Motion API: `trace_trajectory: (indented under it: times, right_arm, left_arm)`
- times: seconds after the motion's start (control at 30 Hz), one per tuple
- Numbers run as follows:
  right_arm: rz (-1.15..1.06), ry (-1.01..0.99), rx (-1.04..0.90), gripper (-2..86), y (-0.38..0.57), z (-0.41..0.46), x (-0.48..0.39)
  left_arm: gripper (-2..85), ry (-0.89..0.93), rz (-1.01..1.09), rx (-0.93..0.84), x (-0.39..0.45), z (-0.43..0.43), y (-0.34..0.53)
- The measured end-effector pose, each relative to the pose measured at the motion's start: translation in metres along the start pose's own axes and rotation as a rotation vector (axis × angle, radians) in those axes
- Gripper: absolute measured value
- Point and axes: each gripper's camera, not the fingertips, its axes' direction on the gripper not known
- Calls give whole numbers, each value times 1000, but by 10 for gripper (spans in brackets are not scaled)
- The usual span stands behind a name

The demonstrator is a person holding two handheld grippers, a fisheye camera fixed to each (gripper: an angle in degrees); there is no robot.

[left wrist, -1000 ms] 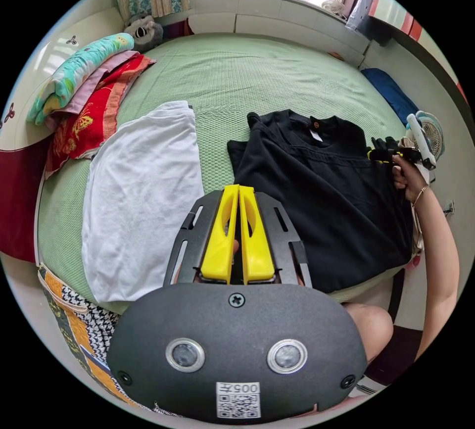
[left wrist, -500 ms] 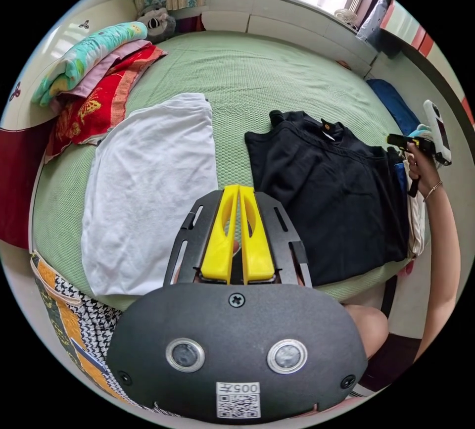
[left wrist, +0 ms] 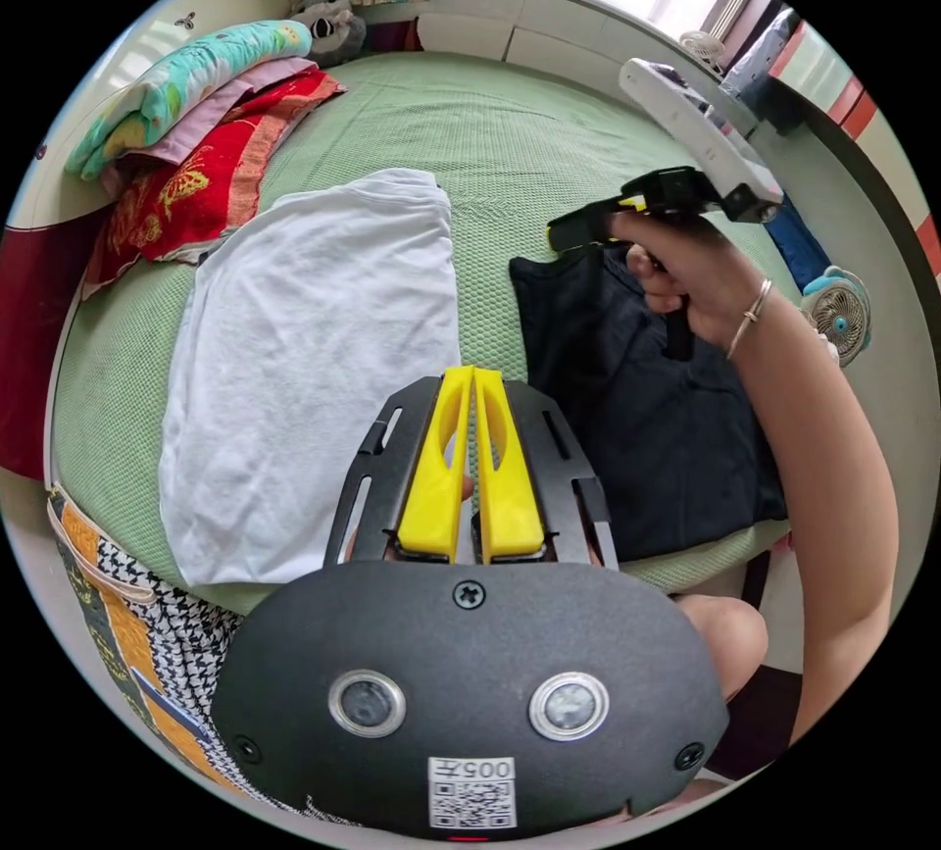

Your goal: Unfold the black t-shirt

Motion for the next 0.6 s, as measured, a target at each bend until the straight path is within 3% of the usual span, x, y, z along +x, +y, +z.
trace_trajectory:
  times: [0.13,0.23,0.43,0.6]
  right_arm:
    - [-36,-46,42,1,-1,-7,1]
    - [14,-136,90,-9,-12,-26,13]
    - [63,-133,64,31,-20,2,26]
    - [9,-270,198,72,7,-18,23]
  left_arm:
    - [-3,33,-16,11,-13,-6,-2]
    - [-3,61,-19,10,-21,-9,-3]
    - [-2,66,-47,12,-34,-15,0]
    - [-1,117,-61,24,-40,-21,2]
